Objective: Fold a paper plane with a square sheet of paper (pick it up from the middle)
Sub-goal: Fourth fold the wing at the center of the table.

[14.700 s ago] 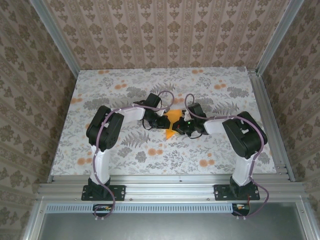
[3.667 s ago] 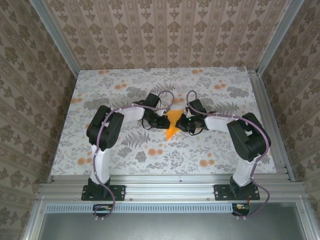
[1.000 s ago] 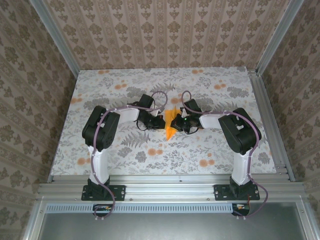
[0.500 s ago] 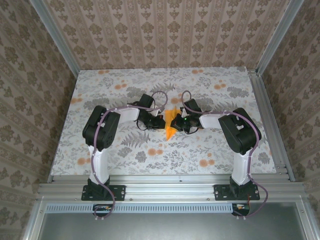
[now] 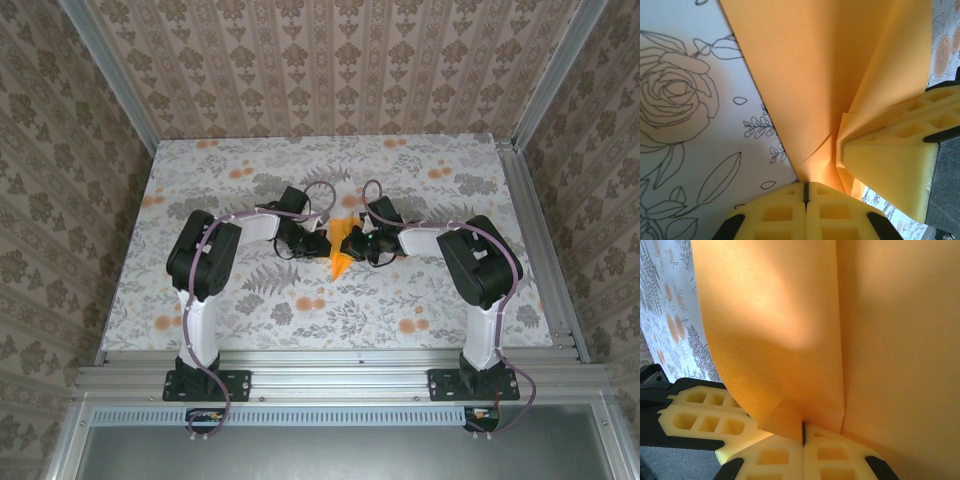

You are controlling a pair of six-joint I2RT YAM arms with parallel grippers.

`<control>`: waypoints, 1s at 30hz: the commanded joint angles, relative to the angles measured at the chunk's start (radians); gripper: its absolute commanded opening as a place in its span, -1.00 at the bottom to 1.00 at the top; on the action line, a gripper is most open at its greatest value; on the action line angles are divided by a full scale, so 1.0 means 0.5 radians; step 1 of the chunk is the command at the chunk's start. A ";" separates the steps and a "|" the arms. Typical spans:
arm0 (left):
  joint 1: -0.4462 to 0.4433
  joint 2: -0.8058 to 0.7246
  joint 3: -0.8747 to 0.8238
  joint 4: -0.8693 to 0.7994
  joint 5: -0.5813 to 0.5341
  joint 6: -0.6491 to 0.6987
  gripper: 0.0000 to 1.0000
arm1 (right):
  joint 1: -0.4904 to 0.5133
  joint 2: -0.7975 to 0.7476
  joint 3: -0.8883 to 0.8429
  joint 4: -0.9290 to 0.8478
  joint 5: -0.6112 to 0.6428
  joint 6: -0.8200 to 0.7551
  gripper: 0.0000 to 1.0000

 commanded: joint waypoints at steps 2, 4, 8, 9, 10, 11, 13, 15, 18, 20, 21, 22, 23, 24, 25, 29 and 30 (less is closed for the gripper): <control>-0.052 0.130 -0.009 -0.043 -0.106 0.064 -1.00 | 0.022 -0.039 0.052 0.006 -0.057 0.029 -0.90; -0.054 0.130 -0.009 -0.048 -0.108 0.065 -1.00 | 0.025 -0.040 0.057 0.007 -0.061 0.032 -0.90; -0.055 0.129 -0.006 -0.054 -0.115 0.073 -1.00 | 0.027 -0.042 0.055 0.009 -0.057 0.034 -0.90; -0.055 0.128 -0.005 -0.054 -0.116 0.074 -1.00 | 0.025 -0.041 0.056 0.010 -0.059 0.035 -0.90; -0.055 0.129 -0.006 -0.057 -0.118 0.076 -1.00 | 0.026 -0.046 0.056 0.011 -0.058 0.035 -0.89; -0.055 0.130 -0.006 -0.057 -0.118 0.078 -1.00 | 0.025 -0.044 0.058 0.007 -0.058 0.034 -0.89; -0.055 0.129 -0.009 -0.057 -0.121 0.081 -1.00 | 0.025 -0.052 0.052 0.012 -0.057 0.038 -0.90; -0.055 0.130 -0.009 -0.058 -0.122 0.088 -1.00 | 0.025 -0.073 0.050 0.005 -0.056 0.034 -0.90; -0.055 0.130 -0.009 -0.059 -0.124 0.085 -1.00 | 0.025 -0.094 0.052 -0.029 -0.045 0.018 -0.90; -0.055 0.128 -0.004 -0.058 -0.122 0.086 -1.00 | 0.026 -0.089 0.050 -0.024 -0.047 0.022 -0.90; -0.055 0.130 -0.006 -0.061 -0.124 0.086 -1.00 | 0.025 -0.090 0.047 -0.015 -0.048 0.028 -0.90; -0.056 0.129 -0.006 -0.063 -0.124 0.085 -1.00 | 0.025 -0.092 0.045 -0.005 -0.052 0.035 -0.90; -0.055 0.130 -0.006 -0.061 -0.123 0.087 -1.00 | 0.025 -0.098 0.043 0.001 -0.051 0.038 -0.90; -0.055 0.130 -0.006 -0.066 -0.124 0.085 -1.00 | 0.028 -0.109 0.043 -0.014 -0.045 0.029 -0.90; -0.058 0.129 -0.006 -0.066 -0.123 0.087 -1.00 | 0.028 -0.113 0.050 -0.036 -0.040 0.019 -0.90; -0.058 0.131 -0.003 -0.066 -0.121 0.088 -1.00 | 0.028 -0.080 0.061 -0.029 -0.050 0.019 -0.90; -0.058 0.127 -0.002 -0.066 -0.121 0.086 -1.00 | 0.028 -0.068 0.062 -0.016 -0.054 0.028 -0.90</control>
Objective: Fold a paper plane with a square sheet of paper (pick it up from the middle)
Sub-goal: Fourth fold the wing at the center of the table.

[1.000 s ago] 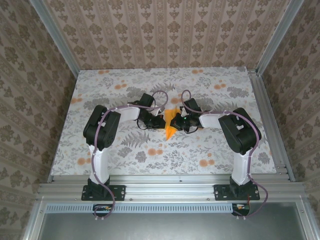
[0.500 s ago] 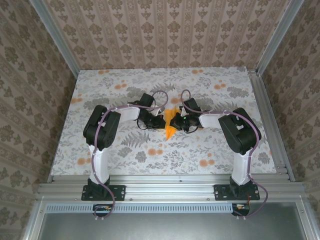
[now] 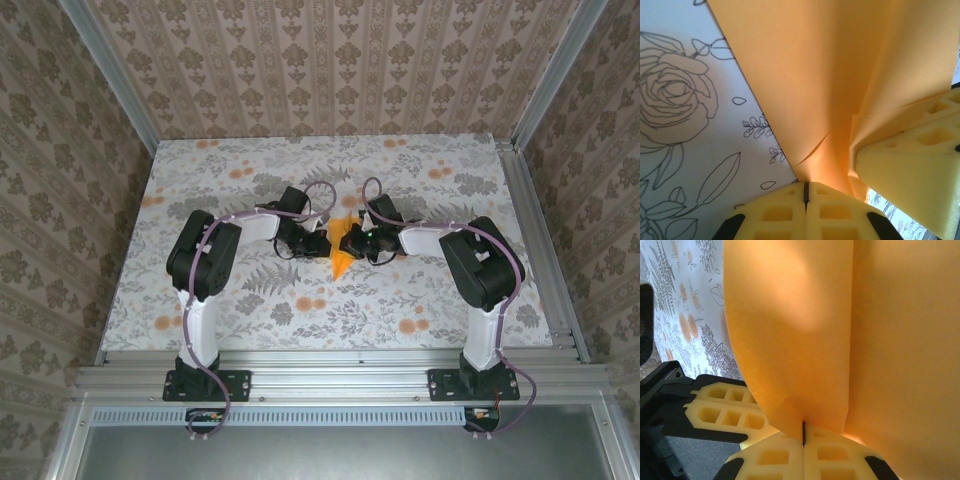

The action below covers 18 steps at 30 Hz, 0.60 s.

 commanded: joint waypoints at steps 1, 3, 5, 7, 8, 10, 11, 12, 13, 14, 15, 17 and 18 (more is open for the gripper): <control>-0.058 0.124 -0.006 -0.057 -0.120 0.072 -1.00 | 0.020 -0.015 0.048 0.003 -0.057 0.032 -0.90; -0.058 0.123 -0.006 -0.060 -0.120 0.074 -1.00 | 0.024 0.004 0.060 0.008 -0.060 0.038 -0.90; -0.058 0.122 -0.006 -0.062 -0.118 0.075 -1.00 | 0.024 0.018 0.072 0.000 -0.062 0.035 -0.90; -0.058 0.123 -0.005 -0.063 -0.120 0.075 -1.00 | 0.024 0.036 0.085 -0.009 -0.062 0.029 -0.90; -0.057 0.123 -0.006 -0.062 -0.118 0.076 -1.00 | 0.023 0.038 0.088 -0.008 -0.064 0.029 -0.90; -0.058 0.123 -0.003 -0.063 -0.117 0.075 -1.00 | 0.024 0.053 0.095 0.000 -0.066 0.032 -0.90; -0.057 0.120 -0.003 -0.063 -0.117 0.074 -1.00 | 0.024 0.062 0.099 -0.006 -0.066 0.032 -0.90; -0.057 0.119 -0.003 -0.064 -0.115 0.078 -1.00 | 0.024 0.072 0.105 -0.015 -0.063 0.026 -0.90; -0.055 0.120 0.000 -0.066 -0.117 0.075 -1.00 | 0.024 0.077 0.107 -0.018 -0.063 0.022 -0.90; -0.056 0.120 0.000 -0.067 -0.117 0.075 -1.00 | 0.023 0.086 0.110 -0.022 -0.061 0.020 -0.90; -0.055 0.118 0.000 -0.071 -0.117 0.078 -1.00 | 0.027 0.094 0.117 -0.034 -0.058 0.013 -0.90; -0.055 0.122 0.000 -0.070 -0.117 0.077 -1.00 | 0.027 0.107 0.125 -0.057 -0.051 -0.004 -0.90; -0.055 0.123 0.000 -0.069 -0.117 0.078 -1.00 | 0.028 0.110 0.122 -0.057 -0.051 -0.003 -0.90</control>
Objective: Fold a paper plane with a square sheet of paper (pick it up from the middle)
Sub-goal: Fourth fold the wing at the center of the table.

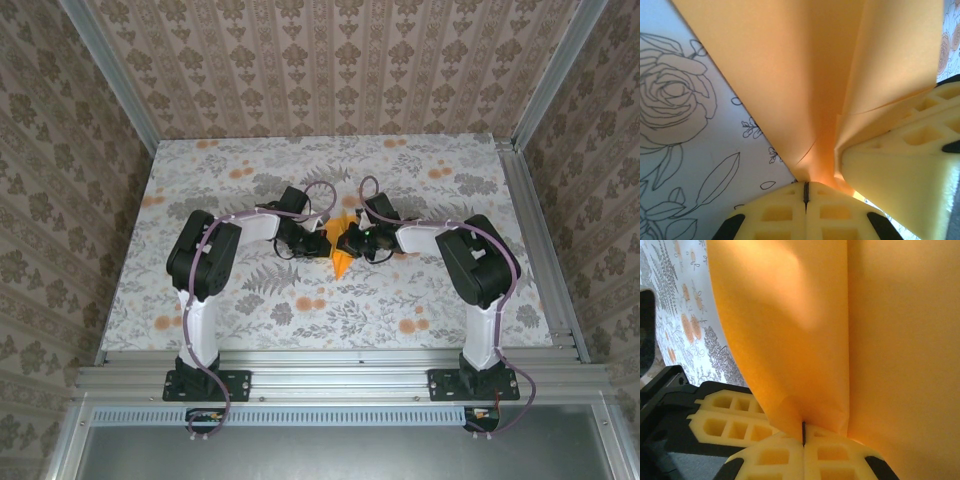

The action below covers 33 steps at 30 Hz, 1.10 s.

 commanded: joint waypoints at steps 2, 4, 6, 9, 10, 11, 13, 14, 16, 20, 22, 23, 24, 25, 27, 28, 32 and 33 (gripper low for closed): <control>-0.055 0.123 0.000 -0.070 -0.114 0.063 -1.00 | 0.014 0.053 0.060 -0.056 -0.025 -0.009 -0.90; -0.055 0.126 0.003 -0.068 -0.111 0.063 -1.00 | 0.016 0.063 0.069 -0.062 -0.026 -0.015 -0.90; -0.055 0.129 0.005 -0.065 -0.110 0.061 -1.00 | 0.017 0.076 0.079 -0.064 -0.031 -0.014 -0.90; -0.052 0.123 0.005 -0.058 -0.105 0.060 -1.00 | 0.020 0.096 0.094 -0.080 -0.032 -0.027 -0.90; -0.052 0.123 0.000 -0.057 -0.102 0.056 -1.00 | 0.023 0.104 0.099 -0.083 -0.032 -0.030 -0.90; -0.052 0.118 -0.001 -0.051 -0.099 0.054 -1.00 | 0.023 0.110 0.102 -0.095 -0.030 -0.037 -0.90; -0.049 0.109 -0.003 -0.046 -0.091 0.048 -1.00 | 0.023 0.117 0.102 -0.104 -0.021 -0.043 -0.90; -0.049 0.103 -0.004 -0.045 -0.090 0.045 -1.00 | 0.023 0.120 0.102 -0.112 -0.014 -0.047 -0.90; -0.049 0.093 -0.009 -0.045 -0.087 0.044 -1.00 | 0.023 0.123 0.098 -0.126 -0.005 -0.053 -0.89; -0.049 0.065 -0.009 -0.044 -0.080 0.038 -1.00 | 0.026 0.137 0.110 -0.150 0.006 -0.071 -0.88; -0.046 0.048 -0.009 -0.043 -0.074 0.031 -1.00 | 0.029 0.142 0.119 -0.179 0.019 -0.086 -0.88; -0.046 0.034 -0.008 -0.042 -0.071 0.027 -1.00 | 0.029 0.141 0.121 -0.187 0.023 -0.092 -0.88; -0.046 0.021 -0.012 -0.043 -0.071 0.024 -1.00 | 0.029 0.145 0.119 -0.194 0.025 -0.096 -0.87; -0.046 0.004 -0.012 -0.044 -0.071 0.021 -0.99 | 0.029 0.148 0.119 -0.204 0.031 -0.098 -0.87; -0.043 -0.033 -0.022 -0.043 -0.074 0.015 -0.97 | 0.029 0.150 0.116 -0.205 0.038 -0.099 -0.85; -0.040 -0.052 -0.024 -0.048 -0.074 0.014 -0.96 | 0.030 0.153 0.116 -0.205 0.039 -0.099 -0.83; -0.037 -0.127 -0.042 -0.061 -0.082 0.010 -0.88 | 0.029 0.157 0.104 -0.196 0.041 -0.097 -0.77; -0.037 -0.145 -0.048 -0.064 -0.083 0.010 -0.87 | 0.029 0.154 0.104 -0.194 0.040 -0.097 -0.75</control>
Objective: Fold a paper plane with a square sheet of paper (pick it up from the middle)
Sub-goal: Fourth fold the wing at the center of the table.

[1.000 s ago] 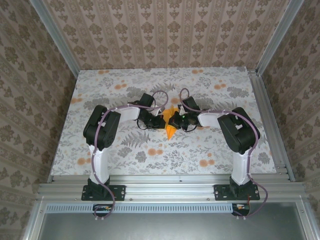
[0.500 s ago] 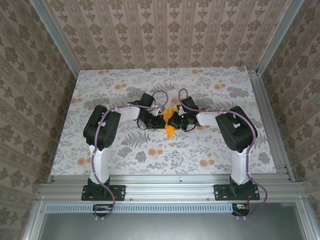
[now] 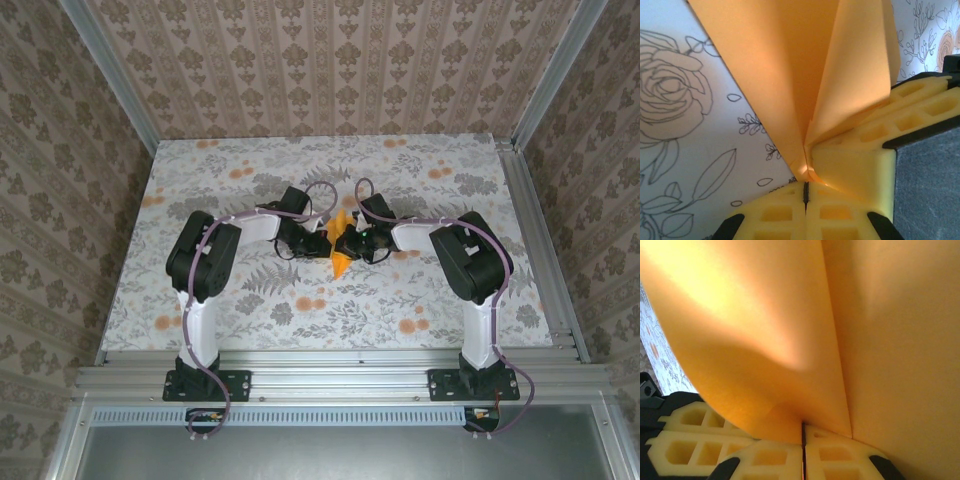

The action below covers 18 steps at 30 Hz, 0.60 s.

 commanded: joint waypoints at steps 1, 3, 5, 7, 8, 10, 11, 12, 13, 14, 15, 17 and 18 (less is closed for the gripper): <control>-0.015 -0.122 -0.043 -0.056 -0.037 0.008 -0.87 | 0.016 0.052 0.011 -0.088 0.050 -0.020 -0.72; -0.015 -0.158 -0.059 -0.057 -0.040 0.006 -0.83 | 0.016 0.047 0.004 -0.083 0.052 -0.019 -0.66; -0.015 -0.190 -0.077 -0.056 -0.043 -0.001 -0.79 | 0.016 0.043 -0.002 -0.078 0.055 -0.017 -0.63; -0.015 -0.232 -0.100 -0.053 -0.045 -0.013 -0.76 | 0.016 0.043 -0.011 -0.071 0.052 -0.013 -0.59; -0.015 -0.252 -0.113 -0.049 -0.046 -0.015 -0.75 | 0.016 0.043 -0.016 -0.061 0.050 -0.009 -0.57; -0.015 -0.287 -0.134 -0.036 -0.040 -0.032 -0.70 | 0.016 0.041 -0.026 -0.037 0.044 0.004 -0.52; -0.015 -0.300 -0.147 -0.027 -0.034 -0.038 -0.66 | 0.016 0.044 -0.034 -0.024 0.038 0.014 -0.49; -0.015 -0.314 -0.162 -0.014 -0.029 -0.049 -0.64 | 0.016 0.043 -0.036 -0.012 0.037 0.018 -0.47; -0.017 -0.323 -0.176 -0.004 -0.025 -0.058 -0.63 | 0.016 0.041 -0.045 -0.003 0.035 0.021 -0.45; -0.015 -0.332 -0.189 0.010 -0.021 -0.069 -0.62 | 0.016 0.040 -0.055 0.010 0.031 0.032 -0.43; -0.015 -0.341 -0.212 0.025 -0.021 -0.081 -0.60 | 0.016 0.034 -0.057 0.018 0.027 0.039 -0.41; -0.015 -0.355 -0.239 0.052 -0.018 -0.097 -0.56 | 0.016 0.028 -0.069 0.035 0.026 0.050 -0.37; -0.015 -0.358 -0.250 0.064 -0.015 -0.101 -0.55 | 0.016 0.022 -0.072 0.039 0.028 0.053 -0.35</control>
